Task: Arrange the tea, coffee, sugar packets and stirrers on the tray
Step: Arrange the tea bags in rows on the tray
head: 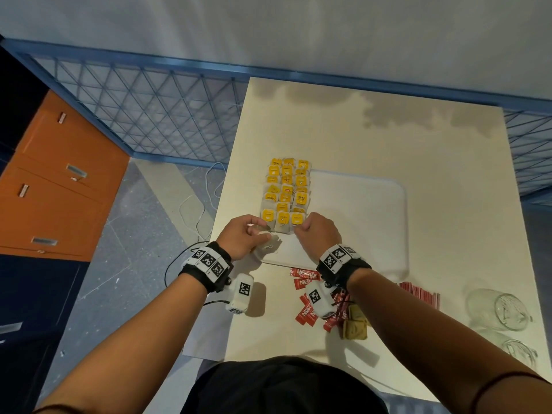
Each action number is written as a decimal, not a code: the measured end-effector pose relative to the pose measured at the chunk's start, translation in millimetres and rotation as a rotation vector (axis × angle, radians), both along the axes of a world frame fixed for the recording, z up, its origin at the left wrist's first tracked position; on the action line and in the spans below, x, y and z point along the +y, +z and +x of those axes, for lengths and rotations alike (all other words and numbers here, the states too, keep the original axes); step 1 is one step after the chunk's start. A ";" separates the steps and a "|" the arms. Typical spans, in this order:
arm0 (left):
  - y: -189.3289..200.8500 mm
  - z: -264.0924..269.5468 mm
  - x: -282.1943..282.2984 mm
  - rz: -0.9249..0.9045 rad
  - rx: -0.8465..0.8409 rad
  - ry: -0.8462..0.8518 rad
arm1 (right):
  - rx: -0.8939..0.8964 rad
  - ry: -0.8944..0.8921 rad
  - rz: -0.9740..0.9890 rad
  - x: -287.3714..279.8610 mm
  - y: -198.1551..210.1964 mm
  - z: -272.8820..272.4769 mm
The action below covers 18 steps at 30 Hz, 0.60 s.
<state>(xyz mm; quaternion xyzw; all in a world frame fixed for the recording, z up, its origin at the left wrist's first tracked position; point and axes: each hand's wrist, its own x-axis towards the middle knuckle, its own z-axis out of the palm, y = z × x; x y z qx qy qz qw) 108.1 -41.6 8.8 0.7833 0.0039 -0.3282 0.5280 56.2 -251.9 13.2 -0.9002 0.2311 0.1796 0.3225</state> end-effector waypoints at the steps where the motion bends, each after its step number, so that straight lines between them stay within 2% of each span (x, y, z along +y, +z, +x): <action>1: 1.8 0.4 0.2 -0.008 0.003 -0.009 | -0.033 -0.017 0.032 1.3 -0.6 -2.2; 6: 9.0 0.2 -1.1 -0.055 0.024 -0.057 | -0.230 0.142 0.280 10.3 -0.8 -14.5; 12: 16.4 0.5 -3.1 -0.073 0.018 -0.127 | -0.244 0.349 0.309 17.1 4.2 -25.3; 18: 20.0 -1.0 -6.6 -0.089 0.049 -0.025 | -0.236 0.205 0.295 17.0 3.6 -29.1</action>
